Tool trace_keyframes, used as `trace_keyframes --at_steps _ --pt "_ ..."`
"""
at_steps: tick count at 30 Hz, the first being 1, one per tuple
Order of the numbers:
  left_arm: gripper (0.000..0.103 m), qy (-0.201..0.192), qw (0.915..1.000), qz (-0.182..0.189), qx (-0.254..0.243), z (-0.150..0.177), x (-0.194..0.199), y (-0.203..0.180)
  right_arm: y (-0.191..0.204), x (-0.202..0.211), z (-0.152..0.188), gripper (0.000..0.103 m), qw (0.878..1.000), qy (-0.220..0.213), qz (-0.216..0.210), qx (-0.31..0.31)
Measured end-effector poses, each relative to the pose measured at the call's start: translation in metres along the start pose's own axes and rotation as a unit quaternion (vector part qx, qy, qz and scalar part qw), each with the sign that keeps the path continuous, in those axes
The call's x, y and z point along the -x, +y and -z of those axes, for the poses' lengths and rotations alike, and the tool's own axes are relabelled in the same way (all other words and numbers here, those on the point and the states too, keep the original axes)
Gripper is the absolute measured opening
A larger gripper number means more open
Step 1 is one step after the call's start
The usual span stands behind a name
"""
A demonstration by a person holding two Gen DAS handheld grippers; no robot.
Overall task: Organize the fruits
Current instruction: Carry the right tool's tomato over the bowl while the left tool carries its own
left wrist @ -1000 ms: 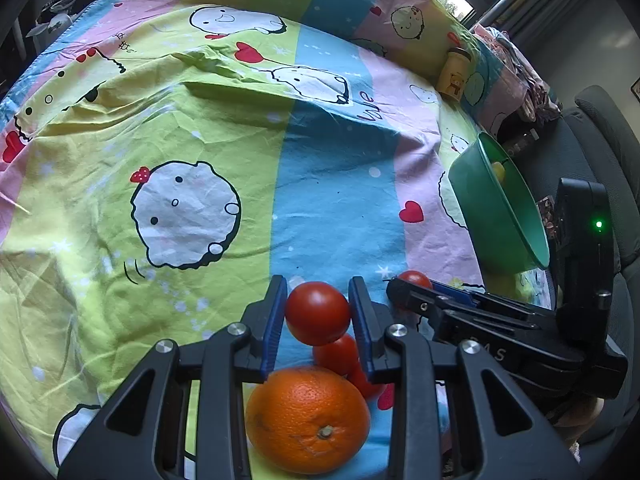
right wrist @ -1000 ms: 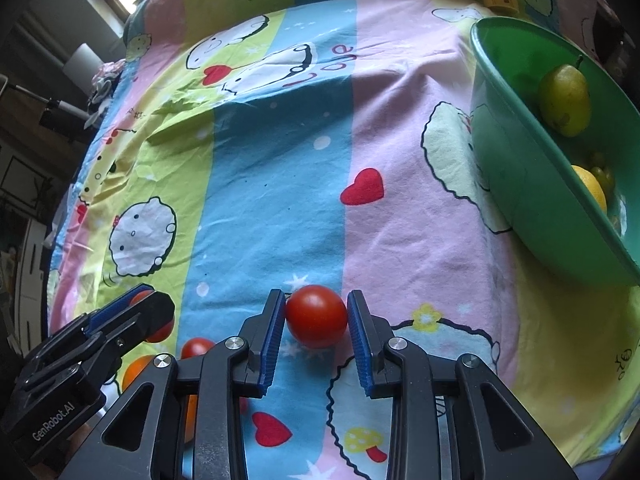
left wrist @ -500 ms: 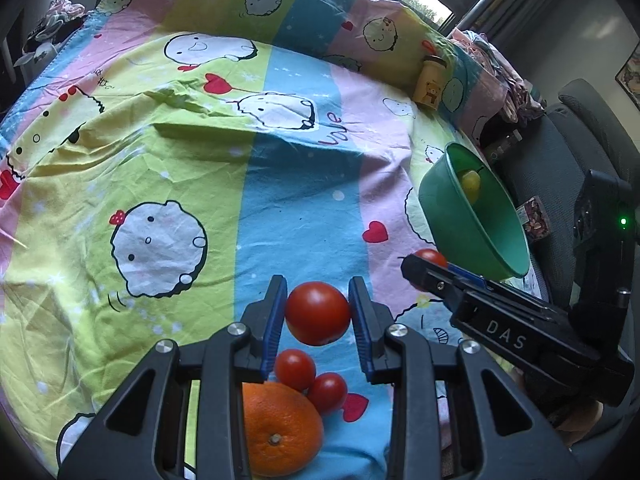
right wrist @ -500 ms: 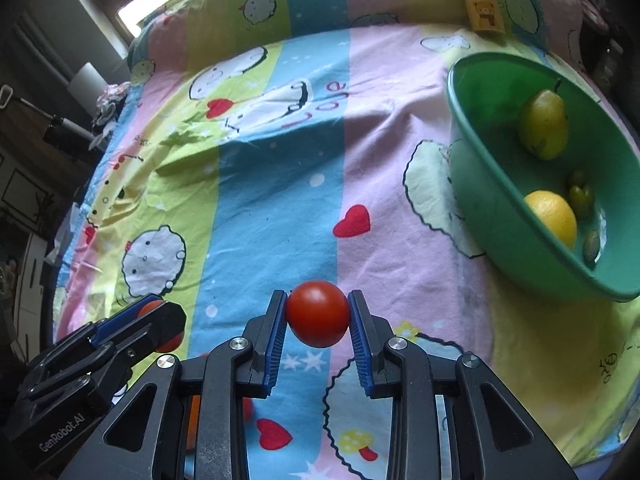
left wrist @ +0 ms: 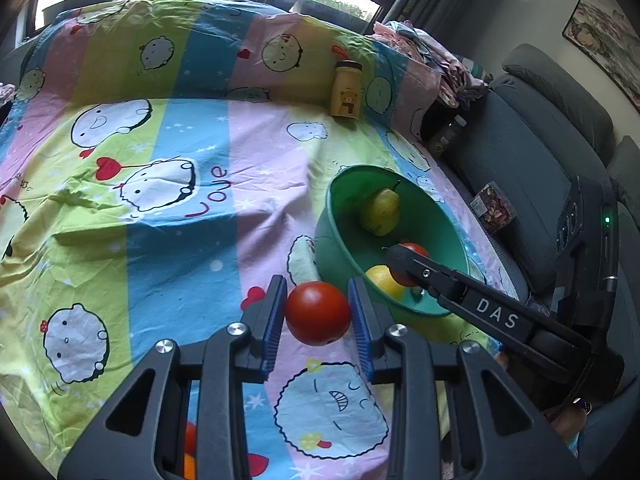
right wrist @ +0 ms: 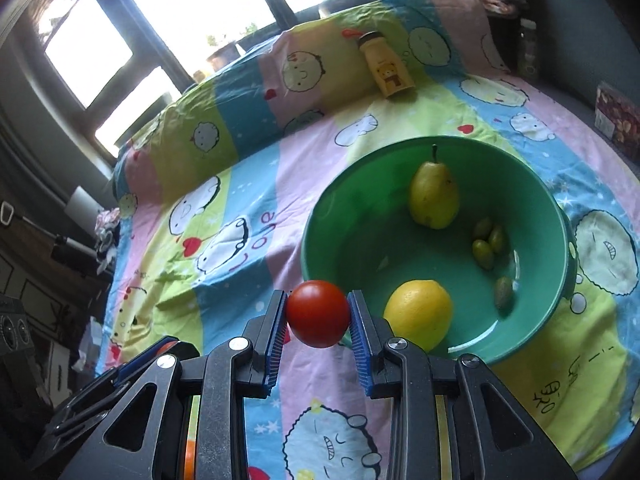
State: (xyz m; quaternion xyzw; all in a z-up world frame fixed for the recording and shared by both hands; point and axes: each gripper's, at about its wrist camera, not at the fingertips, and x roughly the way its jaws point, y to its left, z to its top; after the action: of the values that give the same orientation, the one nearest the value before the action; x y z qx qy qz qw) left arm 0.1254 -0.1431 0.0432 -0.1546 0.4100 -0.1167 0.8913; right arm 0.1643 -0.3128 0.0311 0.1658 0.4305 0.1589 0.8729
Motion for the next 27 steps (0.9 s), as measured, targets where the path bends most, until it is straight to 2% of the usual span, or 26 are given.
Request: trace_keyframes --at_steps 11,17,27 --pt "0.031 0.031 0.998 0.043 -0.035 -0.016 -0.048 -0.044 -0.054 0.002 -0.01 0.032 0.996 0.011 0.011 -0.085" --pt "0.031 0.048 0.997 0.048 -0.038 -0.015 -0.067 -0.055 -0.073 0.003 -0.01 0.032 0.993 0.014 0.042 -0.111" --pt "0.031 0.06 0.9968 0.041 -0.034 -0.015 -0.083 -0.058 -0.086 0.002 -0.01 0.032 0.99 0.024 0.049 -0.128"
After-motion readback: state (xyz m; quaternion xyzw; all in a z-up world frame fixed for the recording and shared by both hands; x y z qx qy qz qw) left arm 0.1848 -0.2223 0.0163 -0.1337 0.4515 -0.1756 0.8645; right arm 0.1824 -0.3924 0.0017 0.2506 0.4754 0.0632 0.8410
